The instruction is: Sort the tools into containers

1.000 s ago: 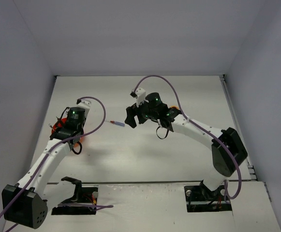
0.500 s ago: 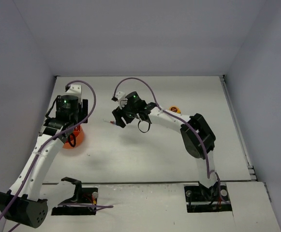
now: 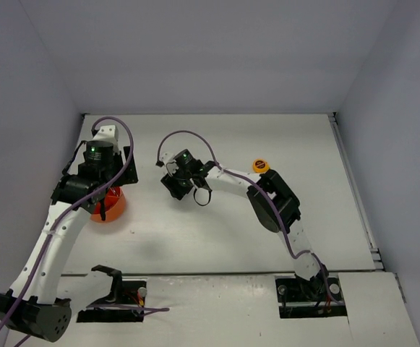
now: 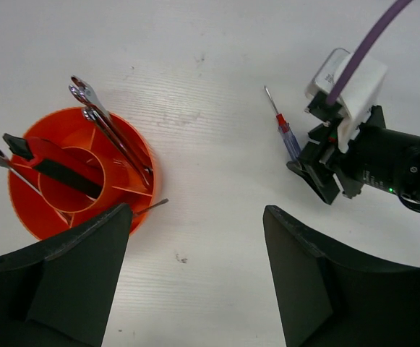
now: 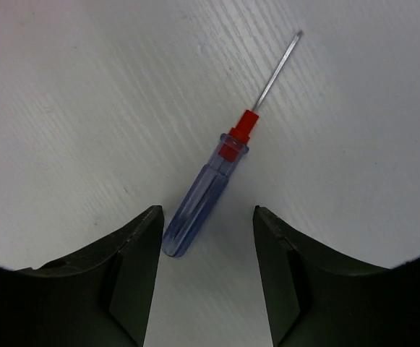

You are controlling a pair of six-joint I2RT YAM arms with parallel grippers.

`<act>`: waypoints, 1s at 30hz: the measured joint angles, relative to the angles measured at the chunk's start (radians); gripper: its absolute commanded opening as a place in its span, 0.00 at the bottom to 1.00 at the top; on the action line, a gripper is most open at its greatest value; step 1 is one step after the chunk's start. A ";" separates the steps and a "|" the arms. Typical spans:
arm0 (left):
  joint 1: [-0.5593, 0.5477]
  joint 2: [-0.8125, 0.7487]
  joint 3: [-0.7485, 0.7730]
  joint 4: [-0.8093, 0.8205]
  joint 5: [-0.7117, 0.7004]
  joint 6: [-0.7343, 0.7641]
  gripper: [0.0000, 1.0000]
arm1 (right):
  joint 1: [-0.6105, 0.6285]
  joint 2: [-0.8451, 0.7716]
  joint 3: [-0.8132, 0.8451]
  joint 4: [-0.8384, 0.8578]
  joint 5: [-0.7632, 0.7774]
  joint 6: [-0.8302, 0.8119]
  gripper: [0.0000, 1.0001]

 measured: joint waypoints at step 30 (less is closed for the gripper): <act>-0.001 0.170 0.151 0.035 0.402 -0.291 0.70 | 0.010 -0.565 -0.352 0.025 0.123 0.072 0.00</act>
